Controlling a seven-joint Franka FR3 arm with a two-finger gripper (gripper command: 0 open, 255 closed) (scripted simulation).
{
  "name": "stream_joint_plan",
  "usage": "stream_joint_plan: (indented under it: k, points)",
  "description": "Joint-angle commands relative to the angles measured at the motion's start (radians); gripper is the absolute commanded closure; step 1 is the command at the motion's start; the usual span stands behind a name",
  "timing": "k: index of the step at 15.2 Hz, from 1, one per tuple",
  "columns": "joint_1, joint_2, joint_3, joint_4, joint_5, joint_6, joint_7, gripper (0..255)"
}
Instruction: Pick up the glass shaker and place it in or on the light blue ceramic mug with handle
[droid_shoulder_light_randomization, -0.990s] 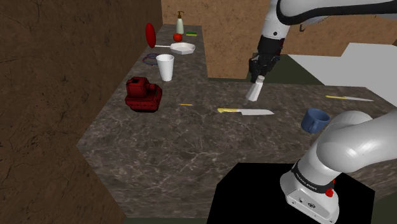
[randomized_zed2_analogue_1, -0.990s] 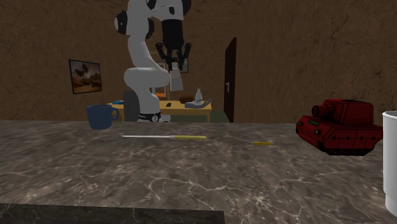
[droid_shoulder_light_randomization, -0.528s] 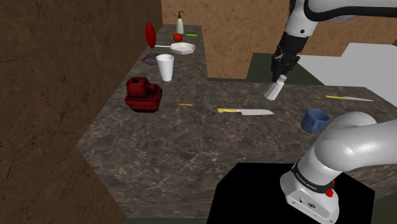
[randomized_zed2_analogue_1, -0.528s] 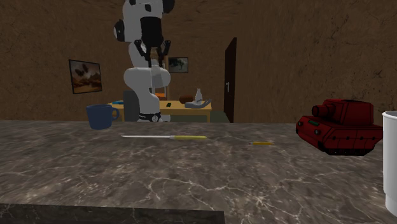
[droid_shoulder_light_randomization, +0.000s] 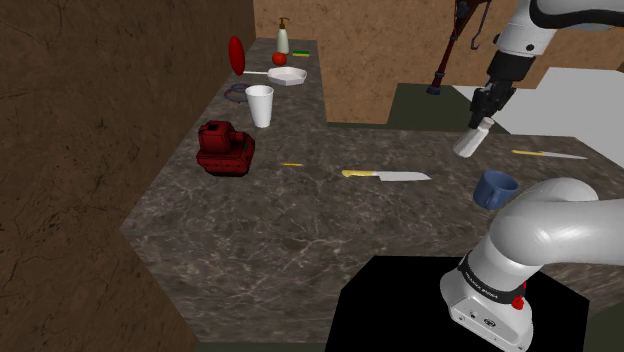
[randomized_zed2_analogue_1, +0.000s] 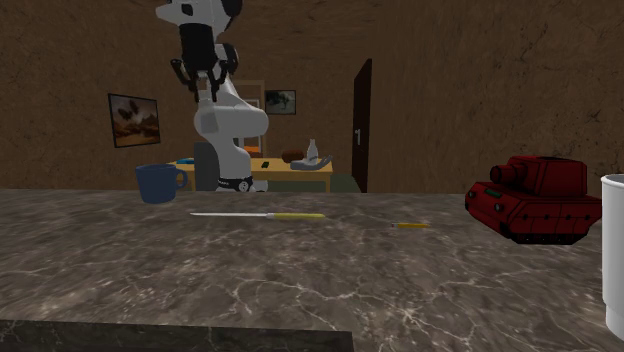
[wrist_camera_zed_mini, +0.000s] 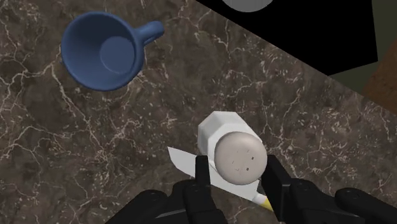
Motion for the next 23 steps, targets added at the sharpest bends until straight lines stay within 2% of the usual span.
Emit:
stream_joint_plan:
  k: [1, 10, 23]
  points:
    - [-0.024, -0.027, -0.040, 0.015, -0.040, -0.038, -0.050, 255]
    - [-0.090, -0.071, -0.207, 0.112, -0.202, -0.141, -0.253, 255]
    - [-0.123, -0.125, -0.276, -0.073, -0.270, -0.007, -0.244, 255]
